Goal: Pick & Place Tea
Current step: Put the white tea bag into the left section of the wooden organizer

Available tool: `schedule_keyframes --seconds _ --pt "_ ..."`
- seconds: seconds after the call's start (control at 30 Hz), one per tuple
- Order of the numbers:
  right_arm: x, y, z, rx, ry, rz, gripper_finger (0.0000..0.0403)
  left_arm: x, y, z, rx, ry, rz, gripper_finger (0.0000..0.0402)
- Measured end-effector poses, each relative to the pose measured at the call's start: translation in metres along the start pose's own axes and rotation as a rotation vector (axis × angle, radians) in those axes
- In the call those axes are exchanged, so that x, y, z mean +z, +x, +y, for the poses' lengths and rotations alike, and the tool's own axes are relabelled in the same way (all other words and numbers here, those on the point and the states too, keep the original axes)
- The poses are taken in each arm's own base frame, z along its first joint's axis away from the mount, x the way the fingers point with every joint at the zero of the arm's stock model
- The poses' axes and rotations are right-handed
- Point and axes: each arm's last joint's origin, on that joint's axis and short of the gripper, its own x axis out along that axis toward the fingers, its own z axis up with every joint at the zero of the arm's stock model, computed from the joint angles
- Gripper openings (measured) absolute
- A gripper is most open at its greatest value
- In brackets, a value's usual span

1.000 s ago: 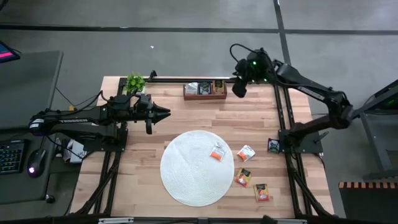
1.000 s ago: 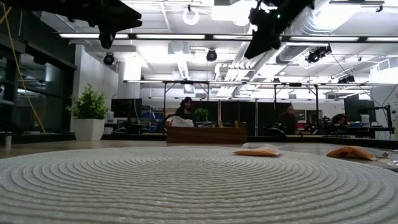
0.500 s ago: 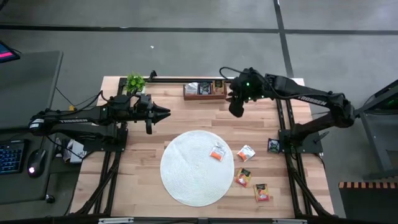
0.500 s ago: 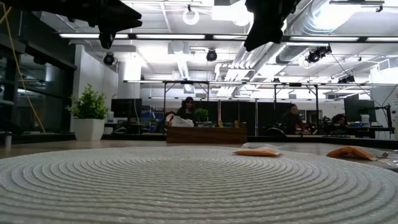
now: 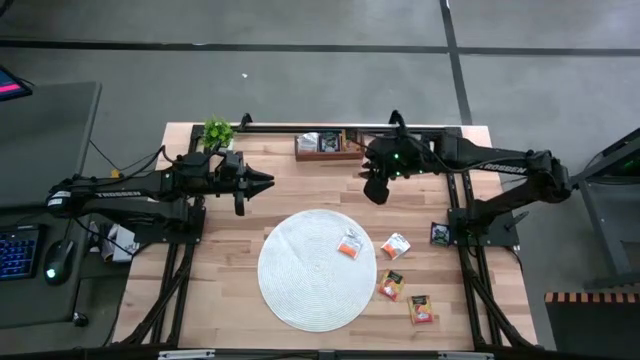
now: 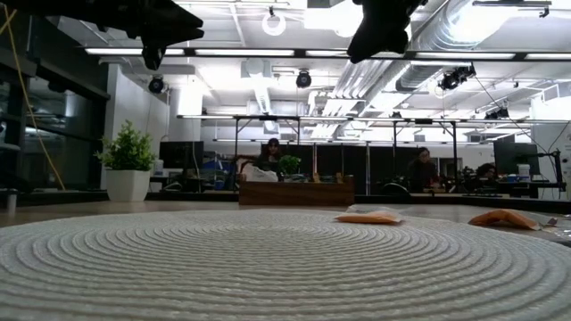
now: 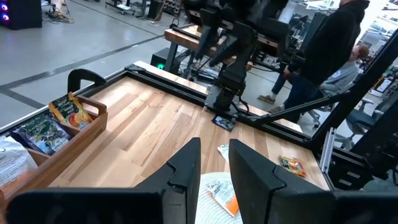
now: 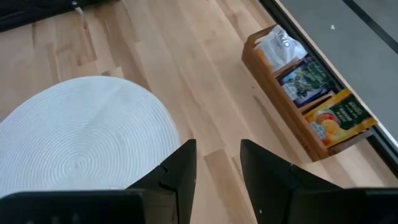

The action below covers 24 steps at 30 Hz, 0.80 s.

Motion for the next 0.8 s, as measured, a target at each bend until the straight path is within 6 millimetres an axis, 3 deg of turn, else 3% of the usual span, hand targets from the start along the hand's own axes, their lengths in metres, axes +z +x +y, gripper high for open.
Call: schedule_keyframes --seconds 0.53,0.8 --pt "-0.021 -0.007 0.037 0.010 0.011 0.100 0.0121 -0.001 0.000 -0.001 -0.025 0.000 0.011 0.0083" --pt "-0.031 -0.011 0.049 -0.025 0.010 0.129 0.0121 -0.018 0.025 0.002 -0.089 -0.010 0.162 0.0083"
